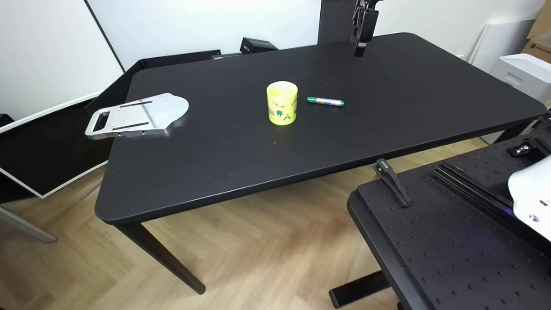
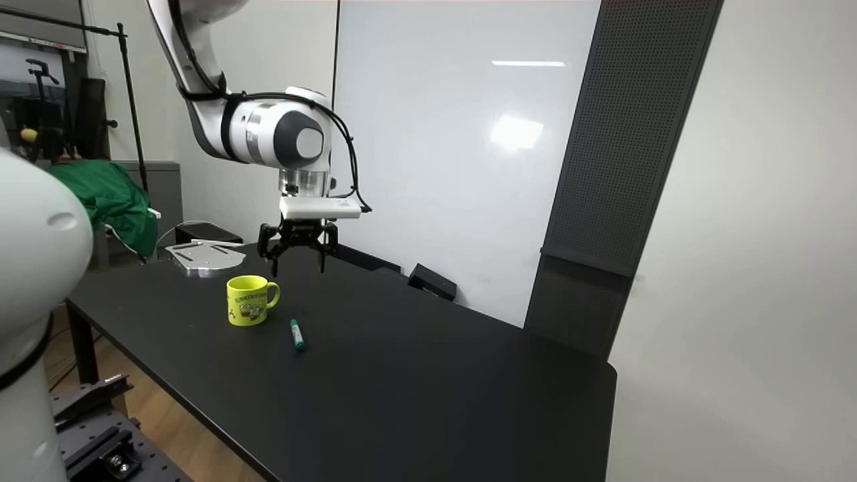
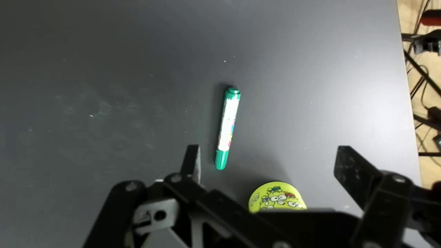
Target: Put the marker inside the mug cup
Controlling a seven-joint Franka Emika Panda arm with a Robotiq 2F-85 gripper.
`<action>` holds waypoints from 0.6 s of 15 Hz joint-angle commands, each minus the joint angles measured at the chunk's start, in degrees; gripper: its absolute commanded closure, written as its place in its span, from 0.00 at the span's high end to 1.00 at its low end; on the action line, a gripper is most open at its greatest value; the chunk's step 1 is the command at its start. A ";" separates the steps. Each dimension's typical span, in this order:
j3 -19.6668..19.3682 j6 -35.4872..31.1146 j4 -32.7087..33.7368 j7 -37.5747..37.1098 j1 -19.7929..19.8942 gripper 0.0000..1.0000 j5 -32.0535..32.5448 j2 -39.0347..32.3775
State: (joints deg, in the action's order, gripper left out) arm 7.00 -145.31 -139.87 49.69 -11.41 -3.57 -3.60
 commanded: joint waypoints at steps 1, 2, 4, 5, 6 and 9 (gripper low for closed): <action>2.45 0.36 4.87 7.42 1.55 1.00 0.36 -7.72; 2.85 0.40 5.94 7.79 1.86 1.00 1.32 -9.55; 2.65 0.09 8.22 4.67 1.83 1.00 4.95 -12.80; 1.78 0.99 9.69 0.72 1.34 1.00 7.52 -14.25; 3.73 -0.14 5.90 4.30 2.72 1.00 4.95 -11.08; 3.51 -0.08 8.37 2.50 3.02 1.00 6.99 -14.18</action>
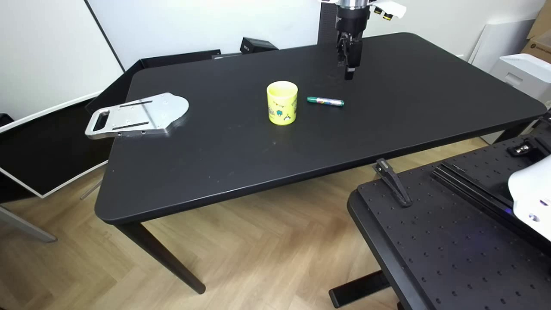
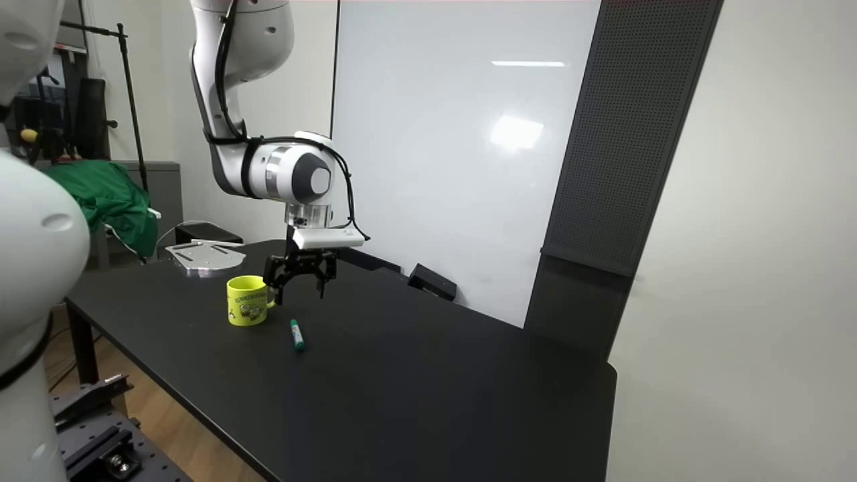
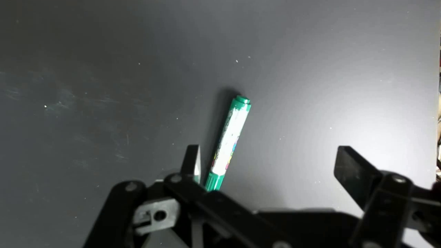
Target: Put the marker inside the mug cup
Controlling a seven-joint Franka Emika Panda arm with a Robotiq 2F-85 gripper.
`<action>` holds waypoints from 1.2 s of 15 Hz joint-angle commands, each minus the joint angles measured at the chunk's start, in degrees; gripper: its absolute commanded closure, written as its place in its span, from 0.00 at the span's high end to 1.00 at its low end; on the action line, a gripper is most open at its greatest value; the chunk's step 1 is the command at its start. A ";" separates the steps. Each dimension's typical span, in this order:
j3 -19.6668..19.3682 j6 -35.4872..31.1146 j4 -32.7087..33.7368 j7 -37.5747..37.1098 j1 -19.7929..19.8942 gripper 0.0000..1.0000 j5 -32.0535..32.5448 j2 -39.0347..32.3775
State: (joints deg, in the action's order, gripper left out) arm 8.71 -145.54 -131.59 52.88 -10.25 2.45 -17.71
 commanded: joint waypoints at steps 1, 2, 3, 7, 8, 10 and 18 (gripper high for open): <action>1.80 0.18 0.31 -0.71 1.88 1.00 0.99 -0.29; 1.79 0.20 0.40 -0.72 1.88 1.00 0.99 -0.29; 1.79 0.20 0.45 -0.73 1.88 1.00 0.99 -0.29; -0.63 1.12 1.79 -9.51 -0.20 1.00 7.06 -1.73; -0.77 0.77 1.94 -12.03 -0.34 1.00 8.19 -2.16; -0.52 0.87 2.41 -15.95 0.11 1.00 8.54 -3.25; -0.38 -5.58 3.83 -22.36 0.33 1.00 11.48 -9.04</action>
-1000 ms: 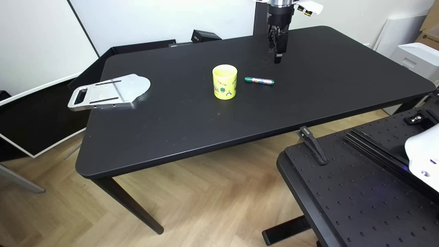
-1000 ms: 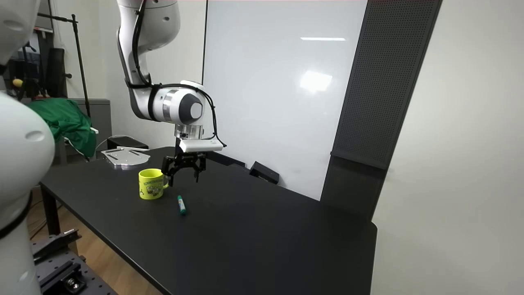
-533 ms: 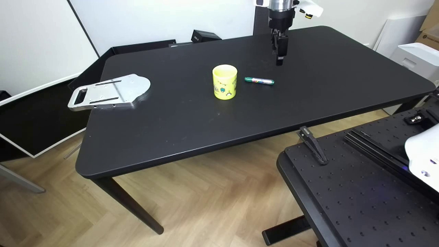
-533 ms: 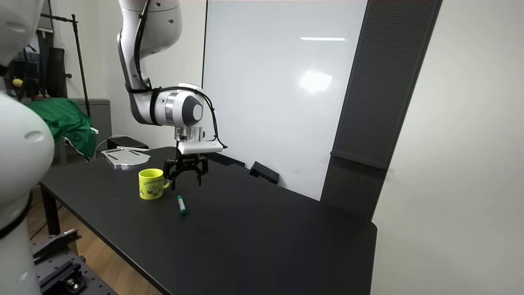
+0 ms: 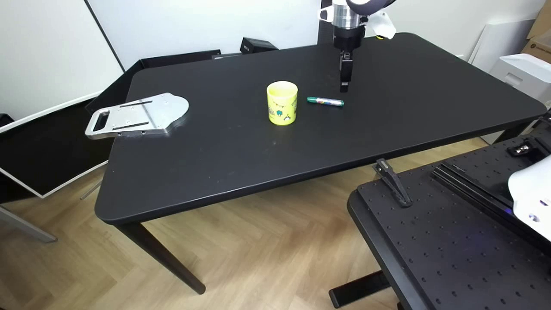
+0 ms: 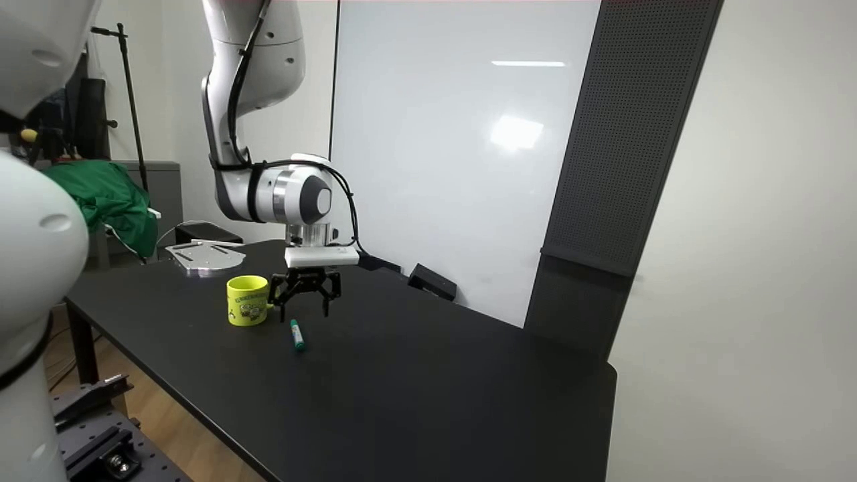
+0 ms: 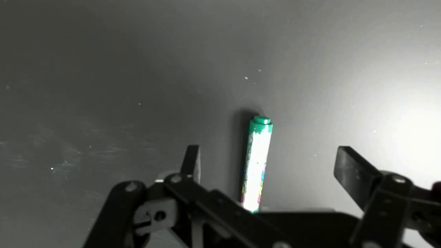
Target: Put the marker inside the mug cup
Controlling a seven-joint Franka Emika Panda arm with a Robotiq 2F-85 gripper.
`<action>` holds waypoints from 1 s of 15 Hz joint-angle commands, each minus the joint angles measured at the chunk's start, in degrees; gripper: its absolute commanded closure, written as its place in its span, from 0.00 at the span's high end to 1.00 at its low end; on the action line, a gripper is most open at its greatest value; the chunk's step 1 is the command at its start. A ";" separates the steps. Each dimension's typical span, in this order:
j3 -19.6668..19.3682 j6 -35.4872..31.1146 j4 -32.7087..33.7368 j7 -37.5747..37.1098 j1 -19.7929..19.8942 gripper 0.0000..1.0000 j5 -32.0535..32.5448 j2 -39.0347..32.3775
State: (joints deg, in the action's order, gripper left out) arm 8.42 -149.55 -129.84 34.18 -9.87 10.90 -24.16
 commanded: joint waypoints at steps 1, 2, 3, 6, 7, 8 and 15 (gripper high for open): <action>-0.26 -2.24 2.32 -4.21 -0.28 1.00 4.00 -3.30; -0.40 -2.63 2.58 -4.58 -0.44 1.00 4.91 -3.93; -0.55 -3.03 2.82 -5.17 -0.60 1.00 5.69 -4.47; -0.68 -3.63 3.47 -6.63 -0.85 1.00 7.56 -6.05; -0.74 -3.76 3.59 -7.11 -0.90 1.00 7.97 -6.48; -0.84 -3.90 3.71 -7.60 -1.01 1.00 8.54 -6.86; -1.33 -3.31 5.06 -8.91 -1.42 0.60 10.19 -9.39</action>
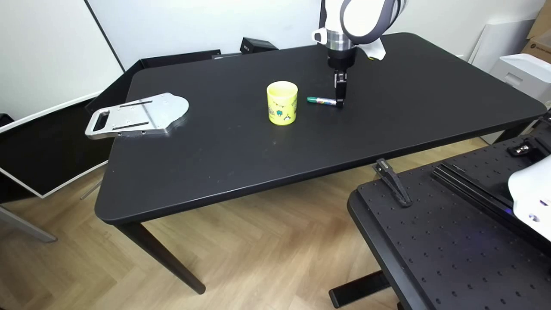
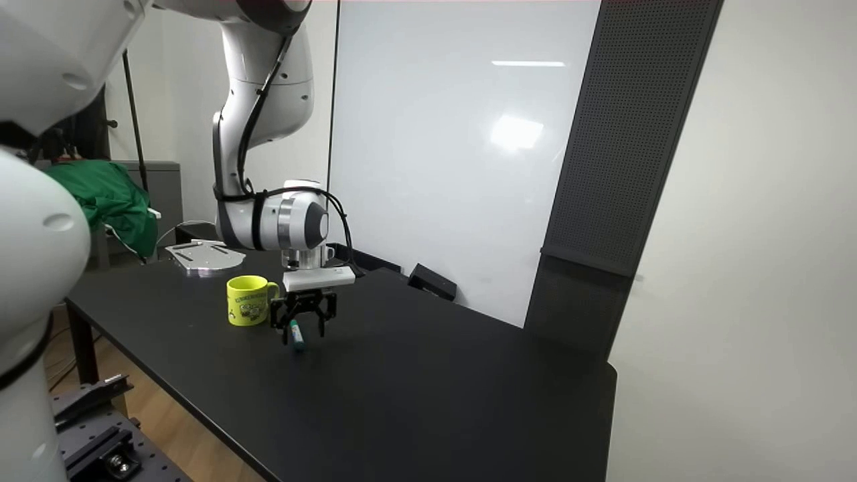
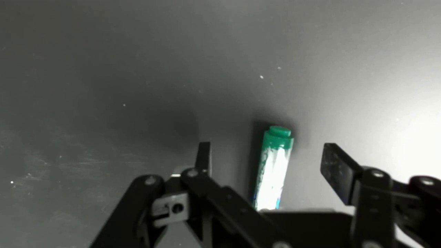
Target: Put the marker inside the mug cup
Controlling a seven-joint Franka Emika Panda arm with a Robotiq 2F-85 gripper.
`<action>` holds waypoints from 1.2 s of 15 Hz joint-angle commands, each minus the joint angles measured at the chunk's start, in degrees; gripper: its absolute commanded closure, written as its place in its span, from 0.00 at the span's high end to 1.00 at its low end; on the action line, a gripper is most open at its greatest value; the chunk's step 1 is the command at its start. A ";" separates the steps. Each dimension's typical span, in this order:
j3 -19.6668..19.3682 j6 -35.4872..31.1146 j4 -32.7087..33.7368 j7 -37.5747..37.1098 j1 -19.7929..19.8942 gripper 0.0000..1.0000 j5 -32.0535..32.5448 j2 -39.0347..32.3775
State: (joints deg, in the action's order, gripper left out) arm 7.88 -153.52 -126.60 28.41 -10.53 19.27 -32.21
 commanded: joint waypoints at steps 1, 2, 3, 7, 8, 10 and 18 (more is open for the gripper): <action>-0.83 0.71 1.91 -3.19 -0.68 0.51 1.76 -1.45; -0.84 0.88 2.01 -3.21 -0.58 0.45 1.65 -1.52; -0.86 0.98 2.06 -3.18 -0.44 0.37 1.54 -1.50; -0.60 3.26 1.96 -1.78 0.98 0.11 0.66 -0.47; -0.28 4.81 2.02 -0.90 1.65 0.03 0.37 0.13; 0.01 7.26 2.14 0.02 2.55 0.06 0.15 1.41; 3.06 11.90 3.66 4.15 4.71 0.06 -2.00 6.15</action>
State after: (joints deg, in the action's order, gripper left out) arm 8.44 -143.70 -123.77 30.33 -7.06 18.90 -28.32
